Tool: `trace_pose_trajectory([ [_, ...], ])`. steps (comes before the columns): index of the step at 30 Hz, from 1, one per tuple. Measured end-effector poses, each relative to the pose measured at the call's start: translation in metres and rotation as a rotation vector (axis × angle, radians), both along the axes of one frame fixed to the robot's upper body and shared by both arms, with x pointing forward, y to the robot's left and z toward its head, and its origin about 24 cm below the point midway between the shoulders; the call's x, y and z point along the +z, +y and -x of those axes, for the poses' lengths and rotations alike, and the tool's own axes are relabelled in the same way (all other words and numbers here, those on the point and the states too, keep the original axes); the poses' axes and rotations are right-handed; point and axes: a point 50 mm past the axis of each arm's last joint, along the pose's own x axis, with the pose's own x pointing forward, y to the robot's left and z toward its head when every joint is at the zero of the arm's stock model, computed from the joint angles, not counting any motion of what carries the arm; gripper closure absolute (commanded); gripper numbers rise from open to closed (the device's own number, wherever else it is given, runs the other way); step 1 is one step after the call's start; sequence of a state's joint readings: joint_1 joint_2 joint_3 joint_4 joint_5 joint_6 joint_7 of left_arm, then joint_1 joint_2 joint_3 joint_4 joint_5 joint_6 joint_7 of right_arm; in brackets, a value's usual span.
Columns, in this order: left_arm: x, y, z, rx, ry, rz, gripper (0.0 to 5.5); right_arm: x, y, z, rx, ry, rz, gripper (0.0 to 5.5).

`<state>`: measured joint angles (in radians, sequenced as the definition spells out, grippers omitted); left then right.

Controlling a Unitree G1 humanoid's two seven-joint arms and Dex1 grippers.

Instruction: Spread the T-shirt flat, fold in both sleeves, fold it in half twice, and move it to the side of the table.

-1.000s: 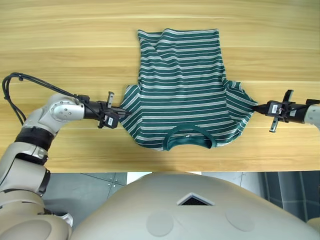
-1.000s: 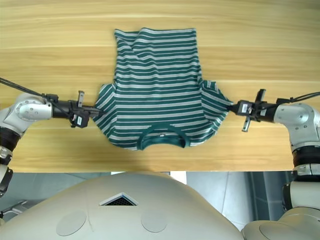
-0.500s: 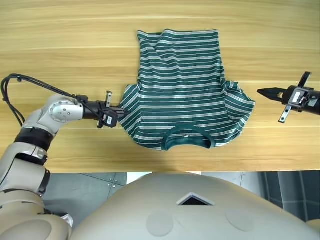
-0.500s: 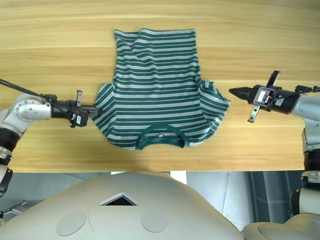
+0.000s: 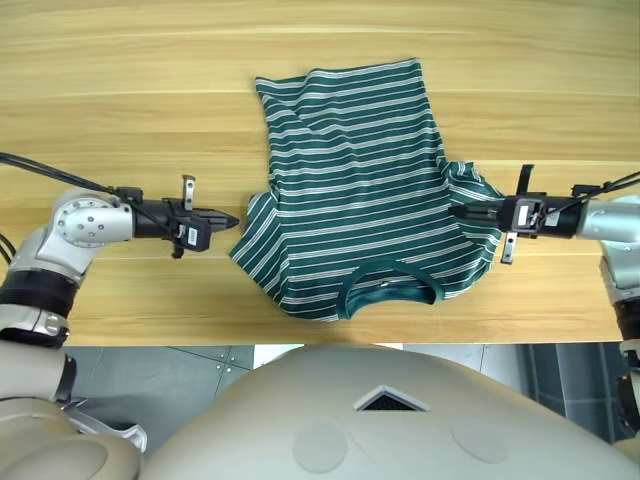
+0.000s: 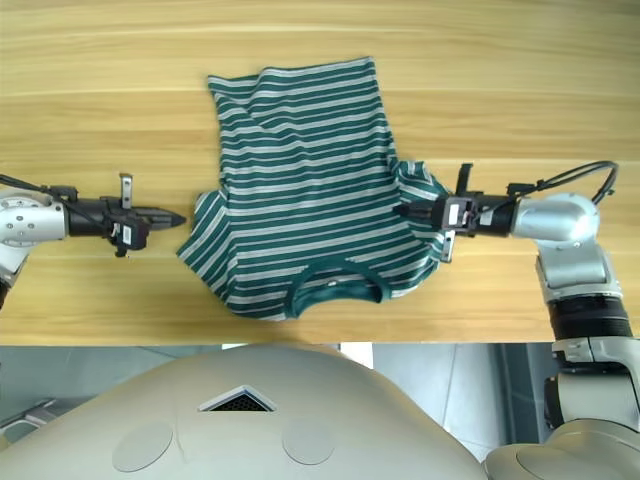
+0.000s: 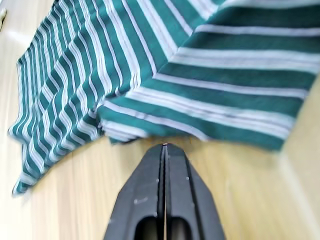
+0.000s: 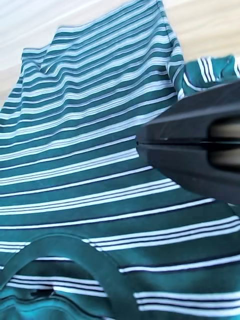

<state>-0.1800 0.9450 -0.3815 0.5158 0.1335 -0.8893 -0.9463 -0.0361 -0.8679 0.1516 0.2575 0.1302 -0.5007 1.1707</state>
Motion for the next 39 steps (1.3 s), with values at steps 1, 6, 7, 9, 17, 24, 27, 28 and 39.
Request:
trace_pose_trajectory([
  [1,0.0,0.001,0.0,0.004,0.001,-0.003,5.49,-0.002,0.0,-0.001,0.0,0.007,0.011,5.5],
  [6,0.027,-0.011,-0.02,-0.011,-0.067,0.136,5.49,-0.021,0.006,0.003,0.02,0.06,0.045,5.5],
  [7,0.037,-0.015,-0.035,0.007,-0.111,0.159,5.49,-0.022,0.009,0.004,0.035,0.059,0.034,5.5],
  [9,0.049,-0.027,-0.067,0.041,-0.168,0.192,5.49,-0.026,0.02,0.009,0.081,0.07,0.008,5.5],
  [17,0.053,-0.075,-0.134,0.199,-0.177,0.232,5.49,-0.035,0.045,0.023,0.174,0.111,-0.049,5.5],
  [24,0.011,-0.069,-0.134,0.38,-0.085,0.044,5.49,-0.032,0.052,0.025,0.198,0.109,-0.057,5.5],
  [27,0.003,-0.062,-0.133,0.434,-0.08,-0.016,5.49,-0.031,0.053,0.024,0.197,0.106,-0.071,5.5],
  [28,0.001,-0.06,-0.133,0.457,-0.081,-0.023,5.49,-0.03,0.053,0.024,0.198,0.105,-0.073,5.5],
  [39,-0.006,-0.062,-0.132,0.531,-0.058,0.04,5.49,-0.031,0.055,0.026,0.196,0.117,-0.079,5.5],
])
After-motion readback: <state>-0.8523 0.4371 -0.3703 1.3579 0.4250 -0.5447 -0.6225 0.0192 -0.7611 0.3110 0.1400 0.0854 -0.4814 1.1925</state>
